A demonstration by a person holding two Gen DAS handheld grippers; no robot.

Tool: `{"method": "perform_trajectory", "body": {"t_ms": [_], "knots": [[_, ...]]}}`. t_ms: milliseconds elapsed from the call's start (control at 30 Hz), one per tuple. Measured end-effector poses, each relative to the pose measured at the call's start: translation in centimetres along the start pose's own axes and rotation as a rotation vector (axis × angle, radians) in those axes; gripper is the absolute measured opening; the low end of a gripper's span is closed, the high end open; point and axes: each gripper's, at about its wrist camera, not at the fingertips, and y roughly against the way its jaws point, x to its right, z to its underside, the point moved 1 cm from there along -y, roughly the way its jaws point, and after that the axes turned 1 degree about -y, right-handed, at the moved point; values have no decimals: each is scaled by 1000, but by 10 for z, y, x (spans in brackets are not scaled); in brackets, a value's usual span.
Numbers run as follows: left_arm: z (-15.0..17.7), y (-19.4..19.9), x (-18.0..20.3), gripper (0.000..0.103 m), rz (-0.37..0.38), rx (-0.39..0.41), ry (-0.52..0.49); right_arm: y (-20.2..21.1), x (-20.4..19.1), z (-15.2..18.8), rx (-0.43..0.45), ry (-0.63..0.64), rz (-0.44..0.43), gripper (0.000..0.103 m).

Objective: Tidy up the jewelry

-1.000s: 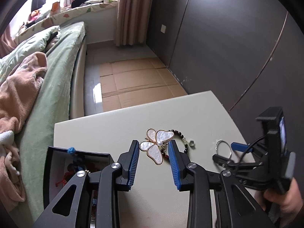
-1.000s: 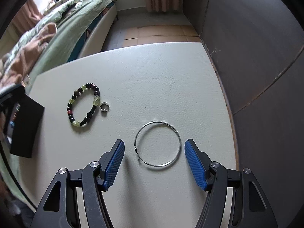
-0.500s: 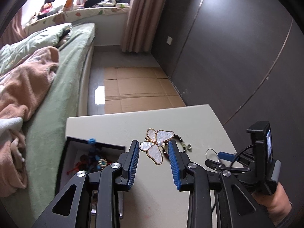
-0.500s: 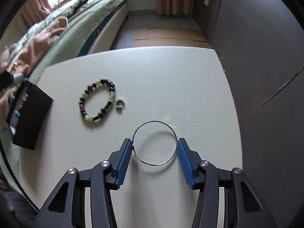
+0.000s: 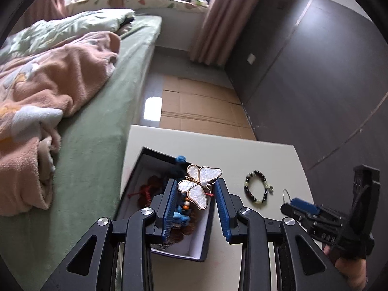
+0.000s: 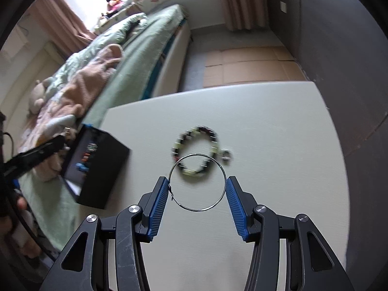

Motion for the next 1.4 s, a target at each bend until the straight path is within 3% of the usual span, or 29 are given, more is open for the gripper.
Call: {"method": "perform_trajectory", "body": {"t_ms": [67, 133, 200, 467, 700, 900, 1000, 1067, 1100, 1133, 1400], "knots": [[-2, 2, -2, 46, 9, 11, 21, 0, -10, -2, 9, -1, -30, 50], [-2, 5, -5, 87, 30, 26, 40, 0, -21, -6, 24, -1, -69, 50], [-3, 9, -8, 95, 54, 46, 63, 1, -31, -8, 39, 1, -106, 50], [-5, 26, -38, 95, 5, 105, 159, 2, -71, -14, 88, 19, -271, 50], [-1, 31, -66, 95, -36, 109, 224, -7, -96, -15, 84, 11, -377, 50], [-1, 33, -78, 95, -50, 105, 253, -18, -110, -19, 77, -29, -445, 50], [-2, 35, -76, 95, -72, 112, 219, -29, -110, -21, 36, -81, -498, 52], [-1, 31, -75, 95, -62, 93, 217, -35, -108, -21, 9, -117, -515, 68], [0, 28, -74, 95, -41, 80, 224, -35, -106, -21, 11, -128, -507, 84], [0, 27, -73, 95, -30, 74, 227, -34, -105, -21, 17, -130, -495, 93], [1, 25, -50, 95, -9, 68, 154, -2, -75, -17, 59, -132, -392, 94]]}}
